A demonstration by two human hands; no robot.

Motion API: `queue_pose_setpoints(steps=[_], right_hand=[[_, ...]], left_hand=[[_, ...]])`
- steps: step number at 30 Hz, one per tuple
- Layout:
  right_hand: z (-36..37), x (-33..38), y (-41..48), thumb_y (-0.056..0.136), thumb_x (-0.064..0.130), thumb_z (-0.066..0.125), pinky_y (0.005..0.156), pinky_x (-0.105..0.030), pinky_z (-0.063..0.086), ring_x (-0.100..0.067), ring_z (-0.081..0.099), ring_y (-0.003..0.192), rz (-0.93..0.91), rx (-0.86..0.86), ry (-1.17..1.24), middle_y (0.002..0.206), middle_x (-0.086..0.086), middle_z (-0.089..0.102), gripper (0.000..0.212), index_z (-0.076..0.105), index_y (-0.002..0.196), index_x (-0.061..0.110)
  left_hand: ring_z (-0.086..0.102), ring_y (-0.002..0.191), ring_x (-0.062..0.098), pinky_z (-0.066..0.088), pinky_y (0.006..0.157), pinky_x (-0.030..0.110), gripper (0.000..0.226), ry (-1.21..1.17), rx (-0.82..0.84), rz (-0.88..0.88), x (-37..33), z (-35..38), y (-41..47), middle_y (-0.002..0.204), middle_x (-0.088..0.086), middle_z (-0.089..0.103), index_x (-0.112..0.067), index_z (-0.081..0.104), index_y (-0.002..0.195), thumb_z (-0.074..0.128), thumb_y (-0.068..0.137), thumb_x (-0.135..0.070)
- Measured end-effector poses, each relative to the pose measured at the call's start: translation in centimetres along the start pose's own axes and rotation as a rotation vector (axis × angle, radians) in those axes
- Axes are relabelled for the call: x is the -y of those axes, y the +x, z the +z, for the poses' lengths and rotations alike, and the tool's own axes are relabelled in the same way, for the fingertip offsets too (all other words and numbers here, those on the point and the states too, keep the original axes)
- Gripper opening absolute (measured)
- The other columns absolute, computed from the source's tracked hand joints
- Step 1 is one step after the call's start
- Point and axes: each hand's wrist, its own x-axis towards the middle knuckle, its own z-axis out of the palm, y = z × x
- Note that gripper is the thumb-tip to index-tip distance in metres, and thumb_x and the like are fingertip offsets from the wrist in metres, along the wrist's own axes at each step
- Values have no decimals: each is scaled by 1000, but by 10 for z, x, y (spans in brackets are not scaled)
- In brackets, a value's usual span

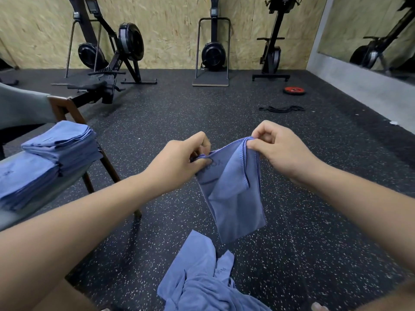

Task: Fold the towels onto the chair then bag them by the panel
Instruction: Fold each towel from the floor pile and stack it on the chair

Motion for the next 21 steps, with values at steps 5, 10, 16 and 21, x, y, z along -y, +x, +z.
queue_pose_setpoints(steps=[5,10,16,21], right_hand=[[1,5,-1,93,23,78,68,-41,45,-19,51,67,-32,-23,36,80,-26,64,17,64,88,14],[4,9,-2,87,32,77,72,-54,52,-21,54,71,-50,-54,60,84,-24,67,18,64,86,19],[11,12,-8,91,23,79,70,-42,47,-18,56,72,-95,17,103,83,-19,69,19,64,90,12],[14,17,-13,96,12,77,70,-29,47,-13,58,73,-119,91,108,80,-2,68,14,64,94,8]], left_hand=[[57,68,-5,39,63,14,25,69,-50,122,-15,6,0,77,-31,62,-26,56,99,75,92,-12],[53,65,12,47,64,34,20,88,-91,169,-30,15,-2,68,-10,57,-24,57,95,62,91,-5],[61,69,5,54,71,37,6,46,-83,66,-37,22,-3,71,-14,65,-27,62,88,66,91,-30],[58,69,2,50,64,32,46,131,-53,28,-37,24,-4,71,-15,59,-30,49,79,74,84,-69]])
